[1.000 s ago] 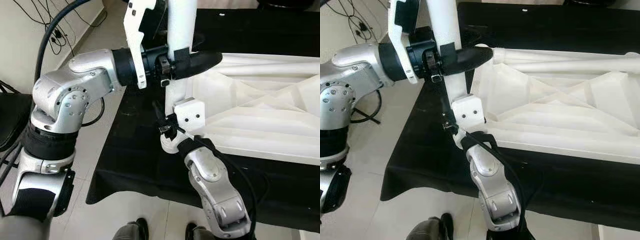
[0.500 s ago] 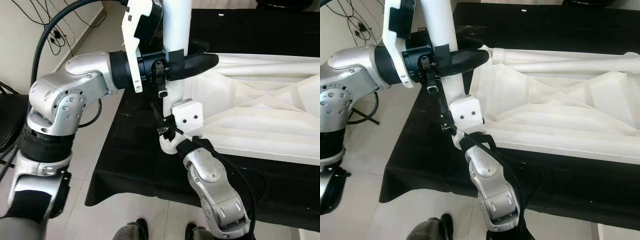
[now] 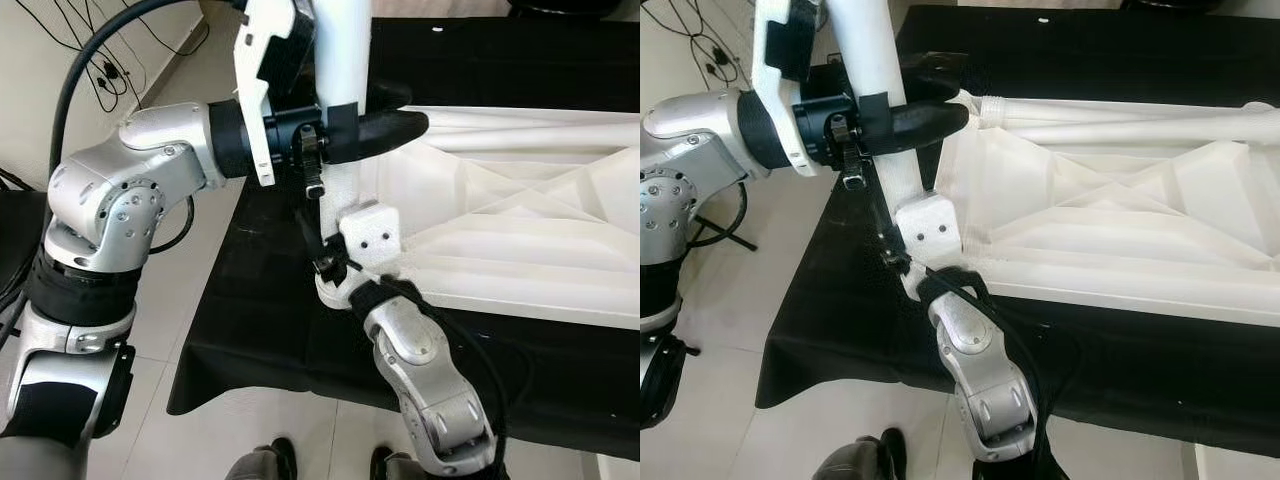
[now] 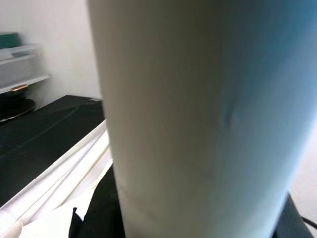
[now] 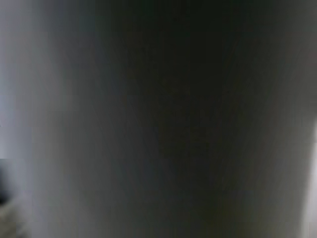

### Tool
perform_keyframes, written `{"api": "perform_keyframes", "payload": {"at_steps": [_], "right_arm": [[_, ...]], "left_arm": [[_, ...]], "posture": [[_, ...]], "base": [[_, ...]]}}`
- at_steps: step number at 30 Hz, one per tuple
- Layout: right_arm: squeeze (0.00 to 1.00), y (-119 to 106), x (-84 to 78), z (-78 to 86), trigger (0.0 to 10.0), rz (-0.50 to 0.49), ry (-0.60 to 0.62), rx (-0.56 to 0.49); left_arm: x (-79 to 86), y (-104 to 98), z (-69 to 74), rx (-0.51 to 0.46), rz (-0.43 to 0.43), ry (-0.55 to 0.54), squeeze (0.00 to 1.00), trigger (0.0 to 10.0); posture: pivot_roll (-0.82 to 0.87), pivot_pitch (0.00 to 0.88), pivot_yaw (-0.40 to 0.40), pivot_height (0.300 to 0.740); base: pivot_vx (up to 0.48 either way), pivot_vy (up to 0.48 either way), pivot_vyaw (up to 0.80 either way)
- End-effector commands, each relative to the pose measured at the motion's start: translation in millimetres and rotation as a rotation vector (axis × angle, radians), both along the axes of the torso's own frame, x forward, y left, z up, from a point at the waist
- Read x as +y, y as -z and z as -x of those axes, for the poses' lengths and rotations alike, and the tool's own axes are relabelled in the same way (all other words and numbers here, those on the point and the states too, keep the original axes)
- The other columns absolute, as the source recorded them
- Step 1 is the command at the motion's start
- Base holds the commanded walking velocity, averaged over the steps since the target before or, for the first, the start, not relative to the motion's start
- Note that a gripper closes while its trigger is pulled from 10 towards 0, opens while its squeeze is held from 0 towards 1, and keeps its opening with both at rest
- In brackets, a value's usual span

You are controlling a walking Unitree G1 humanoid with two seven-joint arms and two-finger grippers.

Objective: Building children table

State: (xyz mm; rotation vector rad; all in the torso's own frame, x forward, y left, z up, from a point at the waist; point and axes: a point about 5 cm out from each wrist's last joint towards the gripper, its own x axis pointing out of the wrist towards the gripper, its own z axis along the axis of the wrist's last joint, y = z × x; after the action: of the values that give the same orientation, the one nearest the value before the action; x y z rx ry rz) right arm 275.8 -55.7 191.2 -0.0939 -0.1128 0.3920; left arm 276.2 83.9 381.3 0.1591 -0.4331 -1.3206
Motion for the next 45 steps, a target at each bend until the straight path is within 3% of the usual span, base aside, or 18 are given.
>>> {"api": "perform_keyframes", "payload": {"at_steps": [1, 5, 8, 9, 11, 12, 17, 22, 23, 25, 26, 27, 28, 34, 42, 43, 44, 45], "right_arm": [[1.00, -7, 4.4, -4.1, 10.0, -0.029, -0.081, 0.004], [1.00, -31, 4.2, -19.4, 10.0, -0.022, -0.276, -0.040], [1.00, -35, 4.5, -21.9, 10.0, -0.013, -0.323, -0.045], [0.59, -49, 0.0, -35.8, 10.0, -0.020, -0.428, -0.046], [0.55, -57, -2.7, -43.0, 10.0, 0.005, -0.486, -0.053], [0.00, -62, -4.7, -47.3, 10.0, 0.025, -0.524, -0.059], [0.00, -93, -12.6, -66.9, 10.0, 0.118, -0.707, -0.073], [0.00, -97, -10.3, -66.0, 10.0, 0.127, -0.813, -0.055], [0.00, -97, -7.3, -63.5, 10.0, 0.163, -0.917, -0.047], [0.00, -97, -7.3, -63.5, 10.0, 0.163, -0.917, -0.047], [0.00, -97, -5.7, -64.2, 5.1, 0.173, -0.958, -0.043], [0.00, -97, -5.7, -64.2, 5.1, 0.173, -0.958, -0.043], [0.00, -97, -3.6, -64.7, 0.0, 0.172, -0.986, -0.034], [0.00, -94, 2.4, -63.6, 0.0, 0.177, -1.062, -0.018], [0.00, -90, 0.6, -66.9, 0.0, 0.171, -1.059, 0.000], [0.00, -88, -1.7, -69.3, 0.0, 0.170, -1.017, 0.004], [0.00, -88, -2.9, -70.1, 0.0, 0.161, -0.997, 0.005], [0.00, -88, -2.9, -70.1, 0.0, 0.161, -0.997, 0.005]], "left_arm": [[5.4, 13, -4.8, 0.034, -0.061, -0.050, 0.00, 1.1], [6.2, 13, -2.5, 0.032, -0.058, -0.046, 0.00, 0.2], [6.3, 13, -2.2, 0.031, -0.058, -0.045, 0.00, 0.2], [6.0, 13, -1.2, 0.031, -0.056, -0.042, 0.00, 0.0], [5.8, 13, -0.7, 0.031, -0.055, -0.040, 0.00, 0.0], [5.6, 13, -0.4, 0.032, -0.054, -0.038, 0.00, 0.0], [5.6, 13, 2.5, 0.036, -0.050, -0.028, 0.00, 0.0], [5.9, 13, 3.4, 0.036, -0.047, -0.026, 0.00, 0.0], [5.5, 12, 3.9, 0.037, -0.040, -0.027, 0.00, 0.0], [5.5, 12, 3.9, 0.037, -0.040, -0.027, 0.00, 0.0], [5.0, 11, 4.3, 0.037, -0.036, -0.026, 0.00, 0.0], [5.0, 11, 4.3, 0.037, -0.036, -0.026, 0.00, 0.0], [4.6, 11, 4.9, 0.037, -0.034, -0.026, 0.00, 0.0], [5.9, 10, 5.3, 0.040, -0.025, -0.030, 0.00, 0.0], [4.9, 11, 0.6, 0.039, -0.021, -0.048, 0.00, 0.0], [1.8, 10, -2.9, 0.051, -0.001, -0.068, 1.00, 2.9], [0.7, 10, -3.1, 0.056, 0.001, -0.068, 1.00, 10.0], [0.7, 10, -3.1, 0.056, 0.001, -0.068, 1.00, 10.0]], "posture": [[0.07, 0.249, 0.058, 0.740], [0.07, 0.246, 0.051, 0.740], [0.07, 0.246, 0.051, 0.740], [0.06, 0.247, 0.047, 0.740], [0.06, 0.244, 0.047, 0.740], [0.06, 0.244, 0.047, 0.740], [0.05, 0.240, 0.044, 0.740], [0.05, 0.244, 0.042, 0.740], [0.05, 0.252, 0.039, 0.740], [0.05, 0.252, 0.039, 0.740], [0.05, 0.255, 0.037, 0.740], [0.05, 0.255, 0.037, 0.740], [0.05, 0.260, 0.037, 0.740], [0.04, 0.271, 0.034, 0.740], [0.04, 0.275, 0.032, 0.740], [0.04, 0.279, 0.033, 0.740], [0.04, 0.280, 0.033, 0.740], [0.04, 0.280, 0.033, 0.740]], "base": [[0.000, 0.000, 0.00], [0.000, 0.000, 0.00], [0.000, 0.000, 0.00], [0.000, 0.000, 0.00], [0.000, 0.000, 0.00], [0.000, 0.000, 0.00], [0.000, 0.000, 0.00], [0.000, 0.000, 0.00], [0.000, 0.000, 0.00], [0.000, 0.000, 0.00], [0.000, 0.000, 0.00], [0.000, 0.000, 0.00], [0.000, 0.000, 0.00], [0.000, 0.000, 0.00], [0.000, 0.000, 0.00], [0.000, 0.000, 0.00], [0.000, 0.000, 0.00], [0.000, 0.000, 0.00]]}}
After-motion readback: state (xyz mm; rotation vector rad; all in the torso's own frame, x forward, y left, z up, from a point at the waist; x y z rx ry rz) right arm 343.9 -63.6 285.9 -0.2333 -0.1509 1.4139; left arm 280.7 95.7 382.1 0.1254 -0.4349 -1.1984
